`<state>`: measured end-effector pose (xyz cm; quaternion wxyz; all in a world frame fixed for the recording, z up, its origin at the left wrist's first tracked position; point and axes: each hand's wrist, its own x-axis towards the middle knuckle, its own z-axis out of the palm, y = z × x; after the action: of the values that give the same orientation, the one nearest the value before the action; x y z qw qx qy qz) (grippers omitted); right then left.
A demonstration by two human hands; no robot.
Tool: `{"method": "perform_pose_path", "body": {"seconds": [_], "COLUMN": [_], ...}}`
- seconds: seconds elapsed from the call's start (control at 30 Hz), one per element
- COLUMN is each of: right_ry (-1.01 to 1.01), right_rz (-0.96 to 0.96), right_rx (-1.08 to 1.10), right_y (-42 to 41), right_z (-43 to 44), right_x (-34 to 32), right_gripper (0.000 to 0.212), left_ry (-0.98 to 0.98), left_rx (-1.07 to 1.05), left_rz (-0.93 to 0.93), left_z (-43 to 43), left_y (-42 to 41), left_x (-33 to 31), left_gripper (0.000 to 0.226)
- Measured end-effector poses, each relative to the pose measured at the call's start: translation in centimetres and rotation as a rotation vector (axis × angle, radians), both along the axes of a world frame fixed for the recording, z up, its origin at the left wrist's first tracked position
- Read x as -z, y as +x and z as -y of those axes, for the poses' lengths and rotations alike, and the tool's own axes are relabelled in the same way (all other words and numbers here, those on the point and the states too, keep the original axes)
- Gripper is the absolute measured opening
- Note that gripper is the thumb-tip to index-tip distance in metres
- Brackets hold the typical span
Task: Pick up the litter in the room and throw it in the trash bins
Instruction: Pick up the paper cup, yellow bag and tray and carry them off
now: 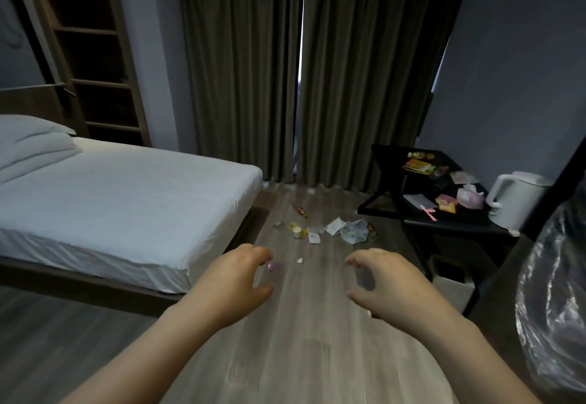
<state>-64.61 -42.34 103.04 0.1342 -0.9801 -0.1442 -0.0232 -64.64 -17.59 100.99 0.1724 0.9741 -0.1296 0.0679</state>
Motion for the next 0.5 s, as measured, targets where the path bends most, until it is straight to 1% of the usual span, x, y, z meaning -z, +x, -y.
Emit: {"method": "perform_pose_path", "body": {"seconds": [0.27, 0.4, 0.5], "right_ry": [-0.023, -0.017, -0.021], "right_rz": [-0.049, -0.129, -0.159], "right_rx": [0.062, 0.093, 0.113], "right_y": [14.5, 20.0, 24.7], "right_z": [-4.2, -4.4, -3.8], "right_x": [1.5, 3.2, 4.3], "right_gripper": [0.049, 0.051, 0.051], "left_ry": [0.011, 0.025, 0.030], "left_rx": [0.026, 0.057, 0.079], "left_rz": [-0.056, -0.115, -0.157], "left_z": [-5.0, -5.4, -4.9], "left_y": [15.8, 22.1, 27.0], "left_x": [1.2, 2.6, 3.7], "left_gripper": [0.040, 0.034, 0.034]}}
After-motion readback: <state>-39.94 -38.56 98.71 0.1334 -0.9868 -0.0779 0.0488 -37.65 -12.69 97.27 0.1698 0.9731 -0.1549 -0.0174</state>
